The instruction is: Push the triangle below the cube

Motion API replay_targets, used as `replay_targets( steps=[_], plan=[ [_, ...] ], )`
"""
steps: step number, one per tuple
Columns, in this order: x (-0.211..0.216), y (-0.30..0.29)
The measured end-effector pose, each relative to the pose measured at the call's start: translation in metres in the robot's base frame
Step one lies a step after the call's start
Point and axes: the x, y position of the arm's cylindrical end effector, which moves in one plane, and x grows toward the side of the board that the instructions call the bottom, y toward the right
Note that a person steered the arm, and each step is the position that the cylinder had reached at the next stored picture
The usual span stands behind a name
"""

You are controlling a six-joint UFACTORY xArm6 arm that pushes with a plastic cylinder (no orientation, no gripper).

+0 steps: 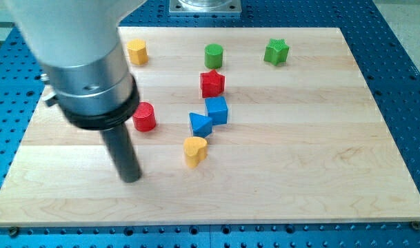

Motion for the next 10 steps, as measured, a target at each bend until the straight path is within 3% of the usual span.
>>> replay_targets(
  steps=[1,2,3,4,5,6,8,9,10],
  plan=[
    [-0.003,0.058],
    [-0.023,0.045],
    [-0.022,0.097],
    [-0.012,0.038],
    [-0.058,-0.038],
    [-0.08,0.007],
    [-0.081,0.075],
    [-0.081,0.091],
    [-0.067,0.044]
  ],
)
